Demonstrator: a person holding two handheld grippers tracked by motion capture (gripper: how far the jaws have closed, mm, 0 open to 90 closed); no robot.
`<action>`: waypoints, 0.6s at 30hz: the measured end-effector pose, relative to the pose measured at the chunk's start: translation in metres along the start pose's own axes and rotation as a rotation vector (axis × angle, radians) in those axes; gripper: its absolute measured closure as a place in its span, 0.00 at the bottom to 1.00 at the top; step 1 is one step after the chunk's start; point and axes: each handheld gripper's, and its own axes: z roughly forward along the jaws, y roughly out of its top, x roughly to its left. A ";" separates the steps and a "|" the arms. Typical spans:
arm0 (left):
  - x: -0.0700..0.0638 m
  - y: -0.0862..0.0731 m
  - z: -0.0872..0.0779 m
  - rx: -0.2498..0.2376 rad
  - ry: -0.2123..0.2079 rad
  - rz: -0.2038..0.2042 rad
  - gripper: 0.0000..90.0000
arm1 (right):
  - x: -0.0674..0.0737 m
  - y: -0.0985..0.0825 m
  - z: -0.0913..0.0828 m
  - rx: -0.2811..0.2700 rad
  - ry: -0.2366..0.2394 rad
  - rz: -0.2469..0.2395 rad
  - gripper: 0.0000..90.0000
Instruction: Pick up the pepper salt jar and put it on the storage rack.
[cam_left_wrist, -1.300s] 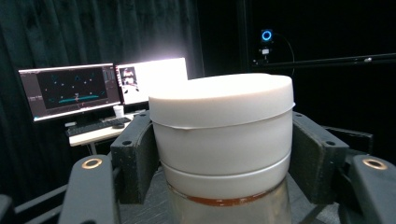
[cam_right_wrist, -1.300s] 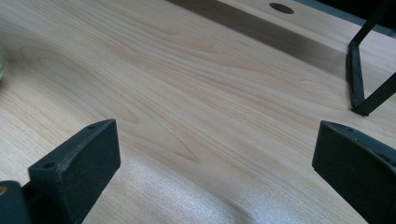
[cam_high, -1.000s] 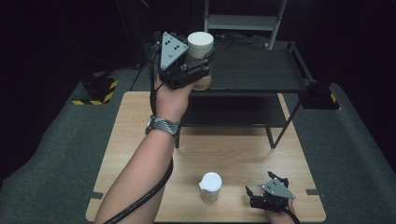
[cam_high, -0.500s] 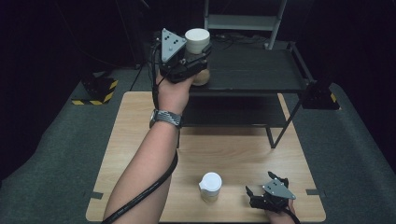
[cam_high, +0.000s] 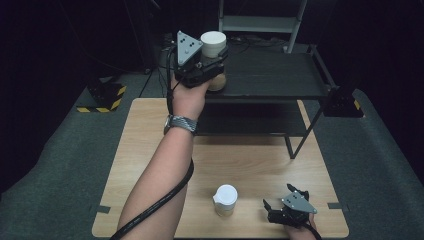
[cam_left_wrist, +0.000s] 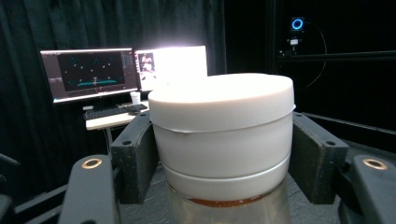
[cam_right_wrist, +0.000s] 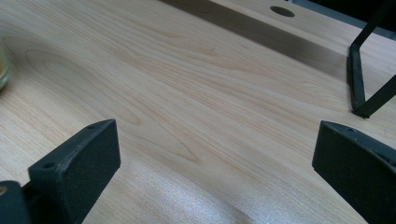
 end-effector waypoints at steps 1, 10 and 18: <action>0.000 0.000 0.000 0.000 0.000 0.001 0.37 | 0.000 0.000 0.000 0.000 0.000 0.000 0.00; -0.001 -0.001 0.000 -0.001 -0.010 -0.004 0.37 | 0.001 0.000 0.000 0.001 -0.002 -0.007 0.00; -0.002 0.003 -0.001 0.017 -0.006 -0.020 0.37 | 0.001 0.000 0.000 0.002 -0.003 -0.008 0.00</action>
